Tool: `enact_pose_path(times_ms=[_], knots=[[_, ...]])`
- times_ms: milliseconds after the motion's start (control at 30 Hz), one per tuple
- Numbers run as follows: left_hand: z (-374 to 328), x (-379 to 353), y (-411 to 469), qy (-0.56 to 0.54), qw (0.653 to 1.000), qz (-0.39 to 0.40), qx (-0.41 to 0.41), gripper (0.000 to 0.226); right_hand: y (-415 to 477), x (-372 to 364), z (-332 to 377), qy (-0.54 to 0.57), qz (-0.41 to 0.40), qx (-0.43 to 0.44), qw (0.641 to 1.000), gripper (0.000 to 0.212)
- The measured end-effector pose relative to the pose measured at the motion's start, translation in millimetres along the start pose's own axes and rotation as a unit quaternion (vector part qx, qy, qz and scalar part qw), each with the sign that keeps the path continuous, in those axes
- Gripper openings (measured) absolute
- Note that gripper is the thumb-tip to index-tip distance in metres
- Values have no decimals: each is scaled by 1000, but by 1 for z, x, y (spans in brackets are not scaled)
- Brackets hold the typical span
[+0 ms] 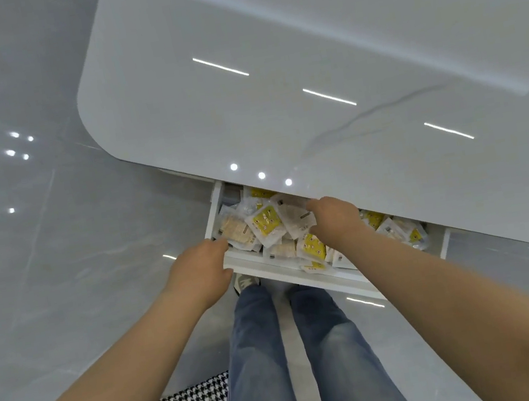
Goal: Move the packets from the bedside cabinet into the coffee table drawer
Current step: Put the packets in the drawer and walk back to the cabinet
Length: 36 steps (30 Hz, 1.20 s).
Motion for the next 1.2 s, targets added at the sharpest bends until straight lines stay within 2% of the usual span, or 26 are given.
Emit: enact_pose_path(times_ms=[133, 433, 567, 700, 967, 1200], knots=[[-14, 24, -6, 13, 1000, -7, -15, 34, -26, 14, -9, -16, -12, 16, 1000, 33], [-69, 105, -60, 41, 996, -44, -63, 33, -129, 88, -33, 43, -38, 28, 998, 37], [-106, 148, -93, 75, 990, -58, -106, 32, -192, 140, -52, 63, -89, 20, 994, 32], [-164, 199, -129, 137, 971, -89, -173, 33, -265, 197, -83, 98, -163, 1, 982, 39], [-320, 295, -211, 208, 895, -190, -347, 42, -410, 282, -179, 177, -323, -75, 927, 41], [-468, 339, -302, 244, 792, -300, -473, 41, -554, 327, -280, 202, -484, -137, 841, 42]])
Point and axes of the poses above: each hand's wrist, its own y-axis towards the middle knuckle, its own x-axis out of the back of the hand, z = x × y, the point moved 7 cm from there along y, towards the middle knuckle, and after that the axes turned 11 degrees about -x, right-handed, at the moved point
